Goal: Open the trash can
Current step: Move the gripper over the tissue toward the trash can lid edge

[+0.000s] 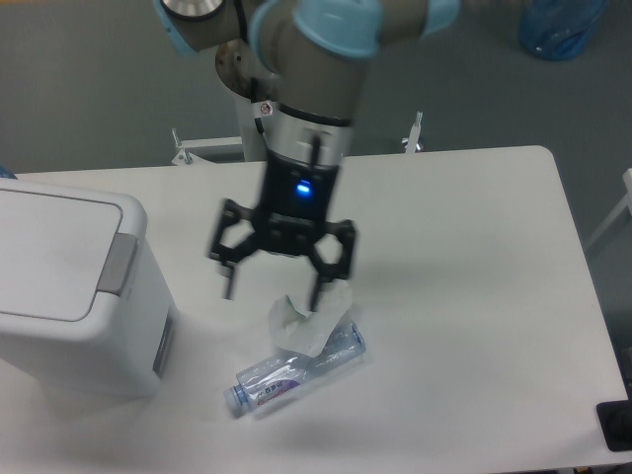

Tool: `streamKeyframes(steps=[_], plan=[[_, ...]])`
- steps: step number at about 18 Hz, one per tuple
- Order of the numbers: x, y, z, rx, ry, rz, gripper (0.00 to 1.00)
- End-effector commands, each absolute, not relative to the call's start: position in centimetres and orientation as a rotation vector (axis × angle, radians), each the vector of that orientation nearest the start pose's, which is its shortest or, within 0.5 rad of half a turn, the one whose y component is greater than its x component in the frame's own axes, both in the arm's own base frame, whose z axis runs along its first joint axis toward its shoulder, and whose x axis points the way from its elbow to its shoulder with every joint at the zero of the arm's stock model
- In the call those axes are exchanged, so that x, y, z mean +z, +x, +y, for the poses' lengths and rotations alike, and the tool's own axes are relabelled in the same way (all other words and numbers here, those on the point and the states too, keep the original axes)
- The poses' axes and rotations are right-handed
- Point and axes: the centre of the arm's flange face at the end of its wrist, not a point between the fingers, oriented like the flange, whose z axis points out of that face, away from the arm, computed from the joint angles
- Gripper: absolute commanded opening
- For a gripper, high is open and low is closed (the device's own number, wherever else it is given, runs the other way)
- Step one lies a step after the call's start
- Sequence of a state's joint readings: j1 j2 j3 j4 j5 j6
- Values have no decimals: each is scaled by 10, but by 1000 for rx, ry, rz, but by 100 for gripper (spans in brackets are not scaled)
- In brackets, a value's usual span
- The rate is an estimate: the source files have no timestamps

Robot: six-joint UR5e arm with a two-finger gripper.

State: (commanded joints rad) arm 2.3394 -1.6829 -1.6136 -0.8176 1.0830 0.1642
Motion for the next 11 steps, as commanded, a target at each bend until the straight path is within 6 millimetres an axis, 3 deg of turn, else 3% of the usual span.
streamKeyframes(steps=[6,11], plan=[[482,-218,549,-247,-2396,-458,100],[469,-206,550,-269,-2420,-439,100]])
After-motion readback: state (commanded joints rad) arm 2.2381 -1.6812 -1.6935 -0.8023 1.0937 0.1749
